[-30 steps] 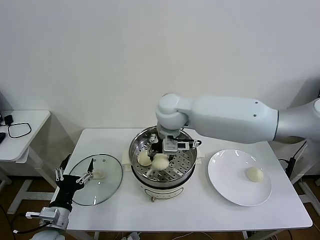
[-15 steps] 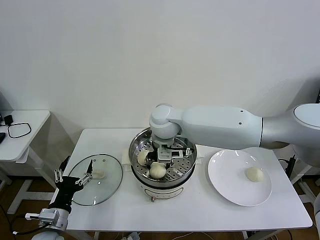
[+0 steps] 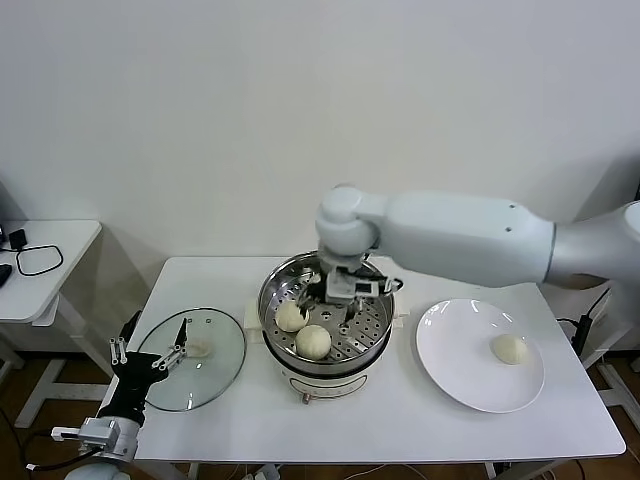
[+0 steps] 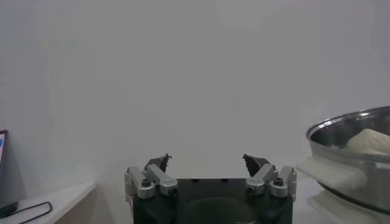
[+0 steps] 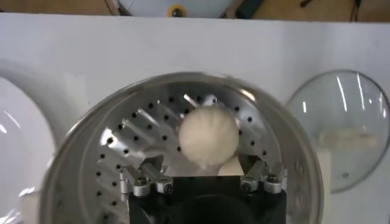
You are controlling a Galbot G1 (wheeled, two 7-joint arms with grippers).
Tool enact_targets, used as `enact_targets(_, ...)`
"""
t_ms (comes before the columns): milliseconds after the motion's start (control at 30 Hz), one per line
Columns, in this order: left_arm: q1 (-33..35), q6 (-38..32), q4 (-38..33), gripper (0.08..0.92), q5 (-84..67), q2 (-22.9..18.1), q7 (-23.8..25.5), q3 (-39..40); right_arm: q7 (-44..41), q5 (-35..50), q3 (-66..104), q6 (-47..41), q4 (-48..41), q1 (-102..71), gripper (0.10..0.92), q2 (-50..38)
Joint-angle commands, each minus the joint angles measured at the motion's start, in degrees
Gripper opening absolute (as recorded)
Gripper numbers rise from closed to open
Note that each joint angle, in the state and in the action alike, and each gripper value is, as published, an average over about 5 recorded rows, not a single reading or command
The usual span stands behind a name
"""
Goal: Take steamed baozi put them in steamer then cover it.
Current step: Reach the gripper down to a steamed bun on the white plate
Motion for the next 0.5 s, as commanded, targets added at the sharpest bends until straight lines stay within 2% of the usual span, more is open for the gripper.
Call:
enact_targets(33,0.2,0.1,-0.9,0.823,0.1,-0.1,-0.1,0.3,-6.7,7.0,4.1,-14.1,-3.1,2.5,0.823,-17.1)
enact_targets(267,0.5,-0.3,-1.4,0.823,0.9,-0.2,0.0,1.0,-7.6,6.7,6.3,-25.9,-4.9,-6.2,0.823,-28.3)
enact_targets(500,0.6,-0.2,-1.9,0.823,1.2,-0.1,0.0,1.6,-6.9,-2.2,21.3,-27.8,-10.1,-25.9,0.823,-33.9)
